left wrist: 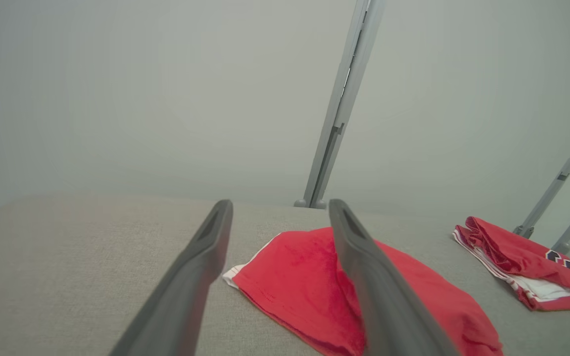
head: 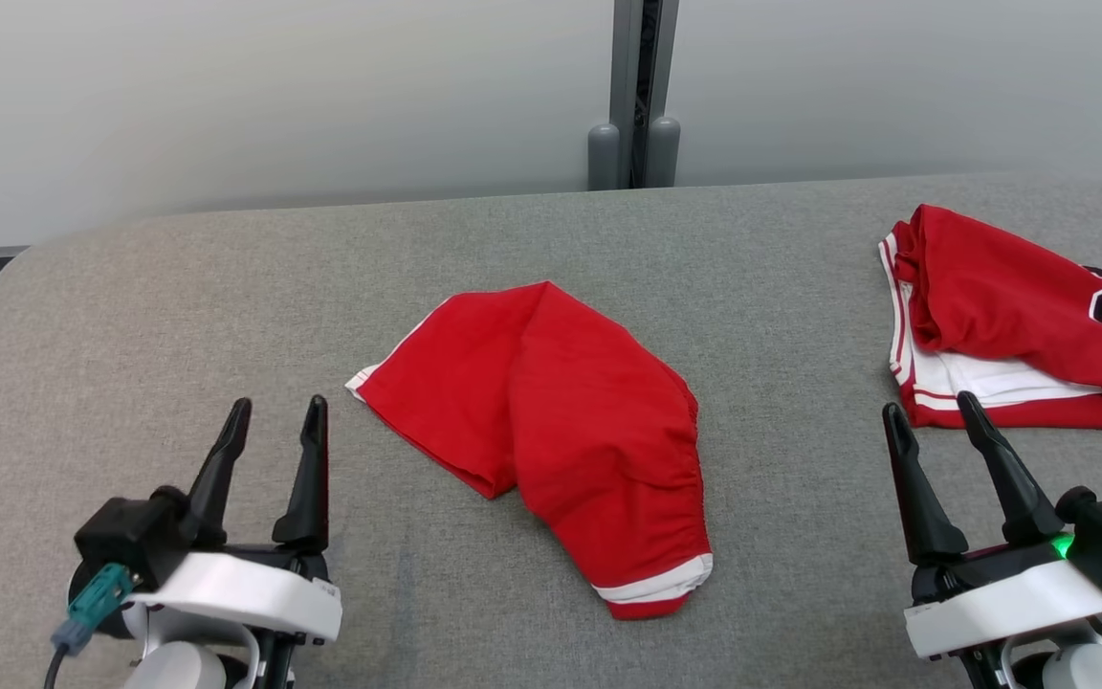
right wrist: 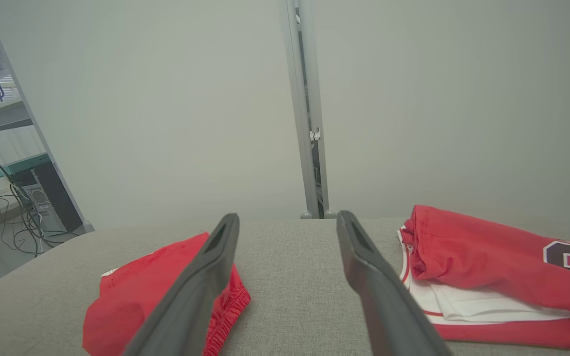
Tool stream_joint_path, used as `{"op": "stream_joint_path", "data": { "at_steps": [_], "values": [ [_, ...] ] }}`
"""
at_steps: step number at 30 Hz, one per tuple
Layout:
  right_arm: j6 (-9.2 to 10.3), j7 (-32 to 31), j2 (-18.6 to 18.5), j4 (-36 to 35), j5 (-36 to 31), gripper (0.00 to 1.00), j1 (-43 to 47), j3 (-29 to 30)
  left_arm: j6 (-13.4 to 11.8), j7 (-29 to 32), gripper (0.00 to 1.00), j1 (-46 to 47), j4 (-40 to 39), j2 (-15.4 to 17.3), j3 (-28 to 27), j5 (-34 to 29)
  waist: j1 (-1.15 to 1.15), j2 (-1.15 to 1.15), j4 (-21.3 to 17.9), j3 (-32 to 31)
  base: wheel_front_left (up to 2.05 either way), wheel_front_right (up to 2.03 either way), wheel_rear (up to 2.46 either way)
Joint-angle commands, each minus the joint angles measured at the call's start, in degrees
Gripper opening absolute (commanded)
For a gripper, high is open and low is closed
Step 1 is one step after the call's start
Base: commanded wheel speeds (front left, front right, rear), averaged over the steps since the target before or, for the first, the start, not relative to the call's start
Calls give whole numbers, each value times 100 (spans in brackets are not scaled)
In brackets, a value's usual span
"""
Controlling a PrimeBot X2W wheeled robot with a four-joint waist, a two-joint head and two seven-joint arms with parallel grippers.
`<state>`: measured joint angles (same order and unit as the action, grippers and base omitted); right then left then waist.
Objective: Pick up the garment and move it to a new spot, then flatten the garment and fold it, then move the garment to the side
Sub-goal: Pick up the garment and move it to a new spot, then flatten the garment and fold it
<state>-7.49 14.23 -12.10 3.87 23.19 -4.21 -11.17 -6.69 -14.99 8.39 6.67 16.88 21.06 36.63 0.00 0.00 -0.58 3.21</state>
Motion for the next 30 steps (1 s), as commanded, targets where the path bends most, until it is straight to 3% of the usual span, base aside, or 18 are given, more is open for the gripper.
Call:
{"op": "stream_joint_path", "data": {
  "at_steps": [1,10,22,30],
  "values": [
    [-2,42,-7,12,17,100,37,26,-21,-20,100,-78,-32,-29,-76,-67,0,0,-6,-9,0,0,0],
    [-2,52,-27,103,39,100,104,12,206,-20,100,-582,-203,-472,-728,-662,0,0,-10,-87,0,0,0],
    [-2,-176,-111,171,228,100,183,-197,472,-20,100,-642,-128,-782,-1037,-971,0,0,63,-33,0,0,0],
    [-2,-703,-301,530,741,100,131,-987,618,-20,100,-586,-5,-914,-1102,-1102,0,0,168,11,0,0,0]
  ]
}}
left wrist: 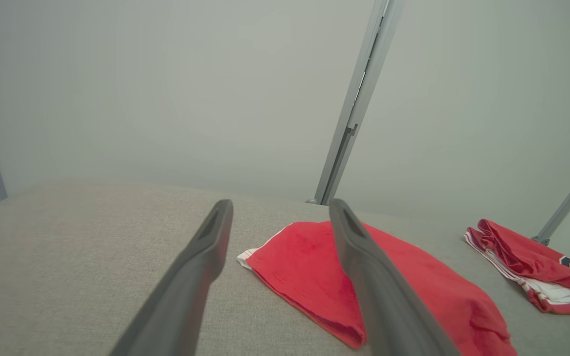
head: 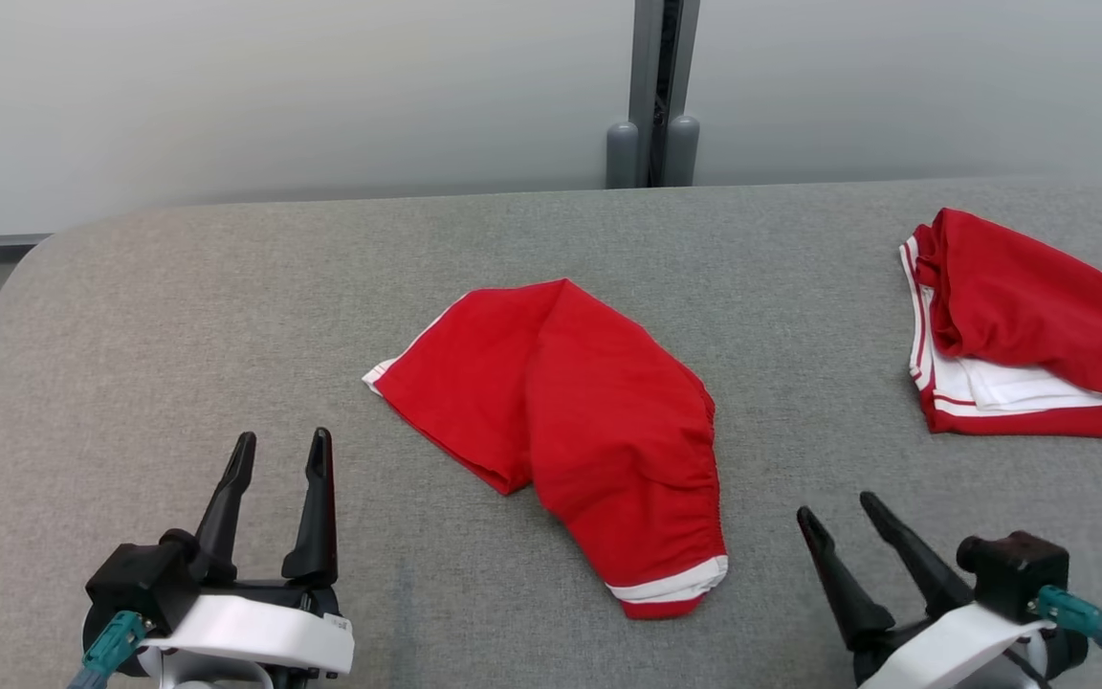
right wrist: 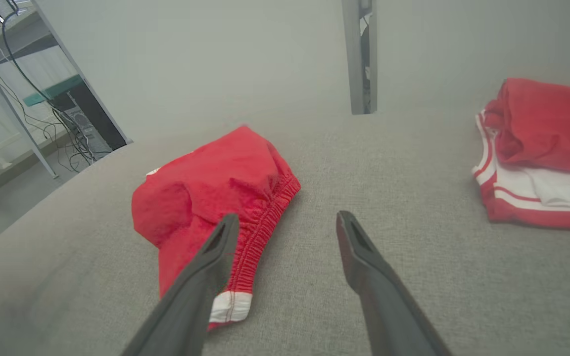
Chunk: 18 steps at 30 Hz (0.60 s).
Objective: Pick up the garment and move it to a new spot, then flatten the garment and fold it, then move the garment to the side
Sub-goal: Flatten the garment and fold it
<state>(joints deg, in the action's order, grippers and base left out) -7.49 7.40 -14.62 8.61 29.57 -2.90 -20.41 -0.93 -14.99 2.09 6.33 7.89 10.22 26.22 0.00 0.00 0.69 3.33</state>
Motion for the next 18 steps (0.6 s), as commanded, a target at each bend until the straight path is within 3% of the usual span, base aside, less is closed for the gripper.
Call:
{"op": "stream_joint_path", "data": {
  "at_steps": [1,18],
  "values": [
    [-2,-56,-74,126,169,100,-23,-183,60,-20,100,52,51,-21,-23,-71,0,0,62,-2,0,0,0],
    [-2,3,-191,1576,1304,100,-623,-1523,298,-18,100,268,406,-138,222,-146,0,0,660,37,0,0,0]
  ]
}}
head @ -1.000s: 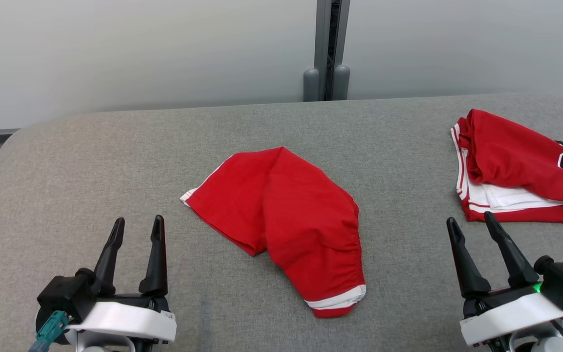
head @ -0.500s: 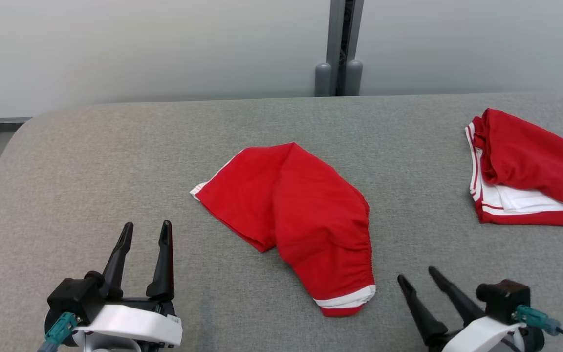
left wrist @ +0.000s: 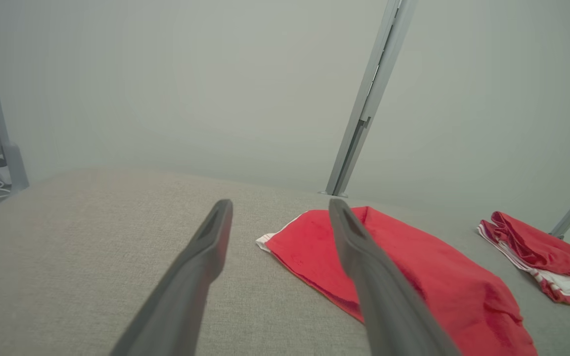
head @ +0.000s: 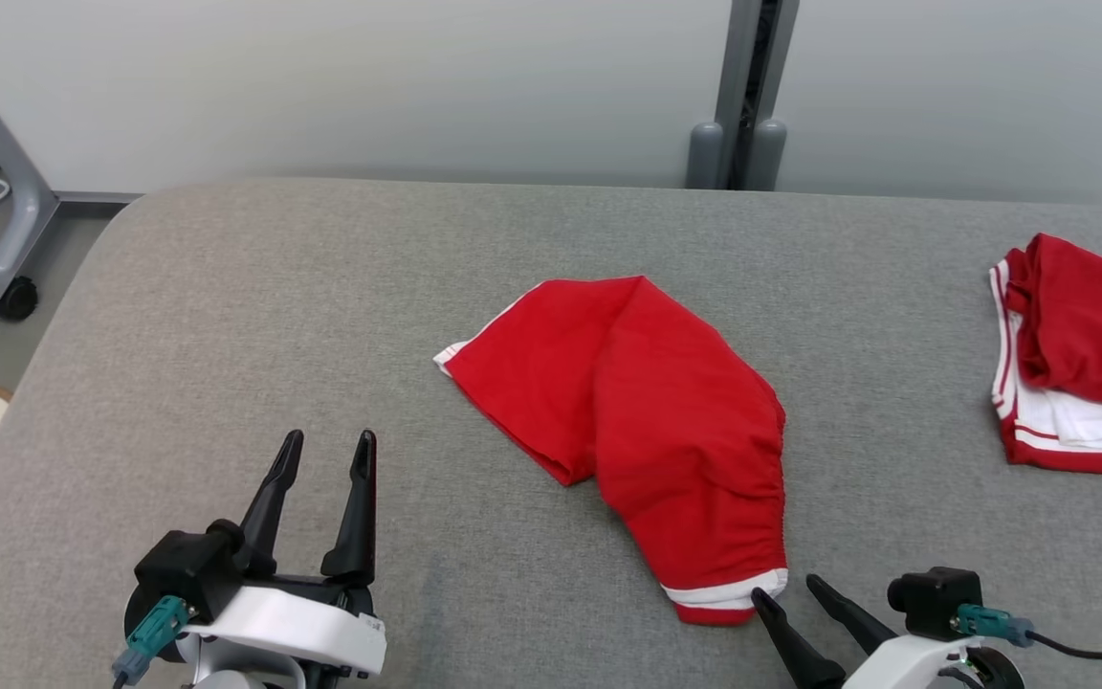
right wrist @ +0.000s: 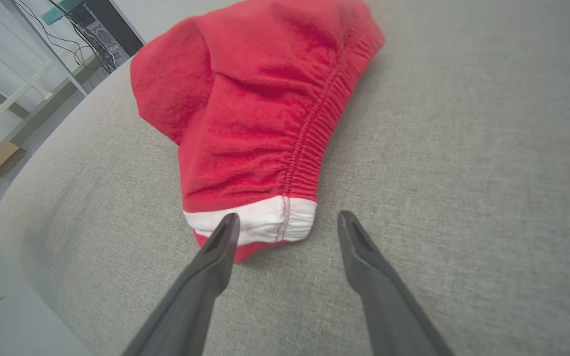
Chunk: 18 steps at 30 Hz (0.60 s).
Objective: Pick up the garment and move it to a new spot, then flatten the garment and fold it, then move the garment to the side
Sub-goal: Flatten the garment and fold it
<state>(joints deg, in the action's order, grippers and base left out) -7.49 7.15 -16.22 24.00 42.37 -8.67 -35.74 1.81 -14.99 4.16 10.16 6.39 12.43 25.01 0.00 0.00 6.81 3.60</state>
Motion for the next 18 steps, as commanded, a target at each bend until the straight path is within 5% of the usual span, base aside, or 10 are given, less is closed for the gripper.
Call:
{"op": "stream_joint_path", "data": {
  "at_steps": [1,12,14,16,18],
  "values": [
    [-2,65,-46,123,75,100,-88,-55,24,-19,100,81,40,13,8,-27,0,0,81,11,0,0,0],
    [-2,339,-18,828,607,100,-538,-519,56,-19,100,152,102,20,9,15,0,0,353,80,0,0,0],
    [-2,395,-28,897,680,43,-622,-634,61,-19,100,182,110,16,4,15,0,0,380,90,0,0,0],
    [-2,460,-51,945,738,1,-676,-711,67,-20,100,201,120,11,2,11,0,0,402,93,0,0,0],
    [-2,523,-77,962,787,0,-748,-800,67,-20,100,207,129,3,-4,6,0,0,411,89,0,0,0]
  ]
}}
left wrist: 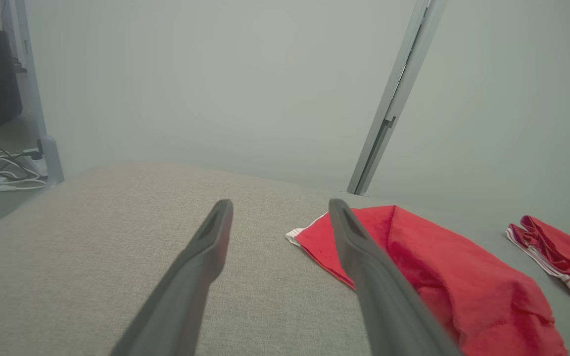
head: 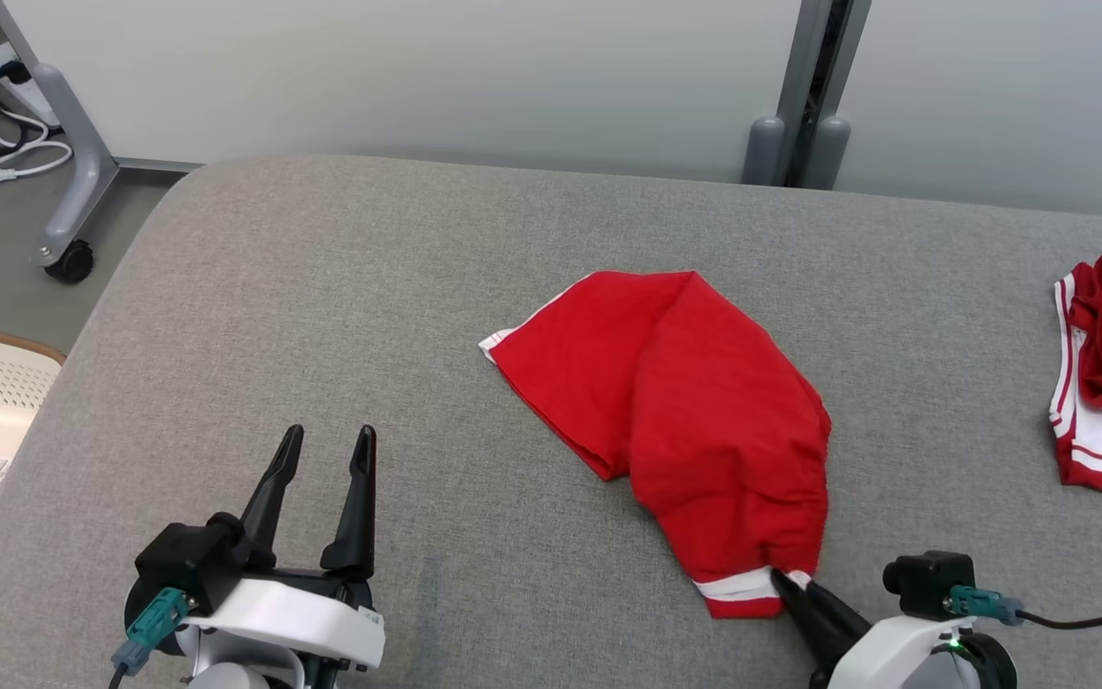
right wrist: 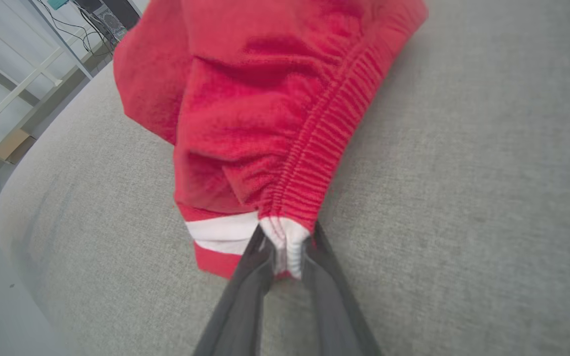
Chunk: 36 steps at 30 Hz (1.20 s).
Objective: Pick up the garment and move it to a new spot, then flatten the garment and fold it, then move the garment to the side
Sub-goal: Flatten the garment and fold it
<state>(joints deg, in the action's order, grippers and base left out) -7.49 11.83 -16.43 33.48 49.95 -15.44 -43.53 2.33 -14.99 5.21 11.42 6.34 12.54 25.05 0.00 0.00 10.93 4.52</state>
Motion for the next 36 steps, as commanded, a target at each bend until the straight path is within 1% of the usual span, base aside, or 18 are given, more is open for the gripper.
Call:
{"op": "stream_joint_path", "data": {
  "at_steps": [1,6,11,16,17,24,28,32,34,35,36],
  "values": [
    [-2,89,-69,13,44,0,-97,-59,11,-20,100,102,6,2,-20,0,0,0,0,-7,0,0,0],
    [-2,248,-81,-130,101,0,-268,-155,24,-20,100,70,39,-15,-39,-3,0,0,-47,-45,0,0,0],
    [-2,315,-128,-728,239,0,-476,-76,70,-20,100,54,133,-34,31,20,0,0,-172,-79,0,0,0],
    [-2,347,-276,-1452,605,0,-486,303,99,-20,100,109,209,-56,57,47,0,0,-288,-116,0,0,0],
    [-2,347,-276,-1452,605,0,-486,303,99,-20,100,109,209,-56,57,47,0,0,-288,-116,0,0,0],
    [-2,343,-479,-2259,1079,0,-233,1148,141,-11,100,115,335,-70,146,83,0,0,-459,-139,0,0,0],
    [-2,343,-593,-2310,1079,0,-91,1517,175,2,100,164,417,-91,242,95,0,0,-557,-109,0,0,0],
    [-2,335,-674,-2071,905,0,1,1866,204,-4,100,230,472,-107,303,91,0,0,-623,-41,0,0,0],
    [-2,334,-614,-1958,856,0,24,2086,217,-4,100,292,482,-107,338,78,0,0,-646,4,0,0,0],
    [-2,333,-560,-1822,779,0,3,2387,227,16,100,316,513,-117,408,64,0,0,-664,55,0,0,0],
    [-2,333,-526,-1753,706,0,-7,2537,243,28,100,342,530,-125,444,58,0,0,-668,86,0,0,0]
  ]
}}
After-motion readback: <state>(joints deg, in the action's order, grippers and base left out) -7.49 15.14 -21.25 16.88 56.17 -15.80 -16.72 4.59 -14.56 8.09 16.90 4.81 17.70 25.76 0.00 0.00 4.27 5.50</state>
